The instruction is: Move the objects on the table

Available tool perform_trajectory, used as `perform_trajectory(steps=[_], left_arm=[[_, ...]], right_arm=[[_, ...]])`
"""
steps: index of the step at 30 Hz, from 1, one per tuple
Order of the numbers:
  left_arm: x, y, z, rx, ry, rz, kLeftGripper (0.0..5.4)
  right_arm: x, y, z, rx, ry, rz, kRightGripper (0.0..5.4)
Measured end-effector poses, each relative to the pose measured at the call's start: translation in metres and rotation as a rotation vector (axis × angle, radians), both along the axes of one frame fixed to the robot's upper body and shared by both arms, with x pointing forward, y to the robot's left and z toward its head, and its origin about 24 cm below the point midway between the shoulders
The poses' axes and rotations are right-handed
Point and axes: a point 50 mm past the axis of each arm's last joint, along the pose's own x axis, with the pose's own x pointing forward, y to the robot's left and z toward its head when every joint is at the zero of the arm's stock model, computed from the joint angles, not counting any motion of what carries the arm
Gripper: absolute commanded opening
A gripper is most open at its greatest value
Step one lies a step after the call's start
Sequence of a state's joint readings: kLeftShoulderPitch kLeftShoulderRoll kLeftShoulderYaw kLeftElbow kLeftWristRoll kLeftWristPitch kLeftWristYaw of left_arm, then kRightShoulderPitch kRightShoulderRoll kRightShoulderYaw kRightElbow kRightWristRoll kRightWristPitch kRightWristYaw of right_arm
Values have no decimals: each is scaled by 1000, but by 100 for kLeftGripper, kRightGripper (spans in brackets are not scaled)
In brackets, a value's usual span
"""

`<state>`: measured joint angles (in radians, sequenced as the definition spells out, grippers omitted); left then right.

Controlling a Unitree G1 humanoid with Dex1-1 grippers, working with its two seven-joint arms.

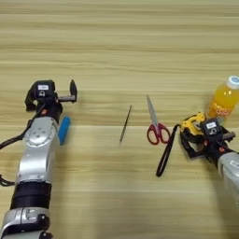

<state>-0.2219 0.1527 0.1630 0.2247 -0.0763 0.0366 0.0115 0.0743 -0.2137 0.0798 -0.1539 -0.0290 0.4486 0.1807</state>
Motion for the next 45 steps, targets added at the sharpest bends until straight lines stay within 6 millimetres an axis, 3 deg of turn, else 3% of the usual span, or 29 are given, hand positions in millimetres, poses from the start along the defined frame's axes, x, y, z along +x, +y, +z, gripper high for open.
perform_trajectory(steps=[5, 12, 30, 36, 40, 45], left_arm=[[0, 0, 0, -1, 0, -1, 540], [0, 0, 0, -1, 0, -2, 540], [0, -1, 1, -1, -2, -4, 540], [0, -2, 1, -2, -4, -6, 540], [0, -3, 1, -2, -4, -8, 540], [0, -3, 1, -2, -4, -10, 540]], right_arm=[[6, 0, -1, 2, 5, -4, 539], [6, 1, -3, 10, 16, -13, 453], [7, 2, -3, 22, 16, -15, 441], [6, 11, 20, 46, -83, 20, 441], [5, 29, 37, 72, -148, 85, 441], [-1, 49, 44, 95, -169, 178, 441]])
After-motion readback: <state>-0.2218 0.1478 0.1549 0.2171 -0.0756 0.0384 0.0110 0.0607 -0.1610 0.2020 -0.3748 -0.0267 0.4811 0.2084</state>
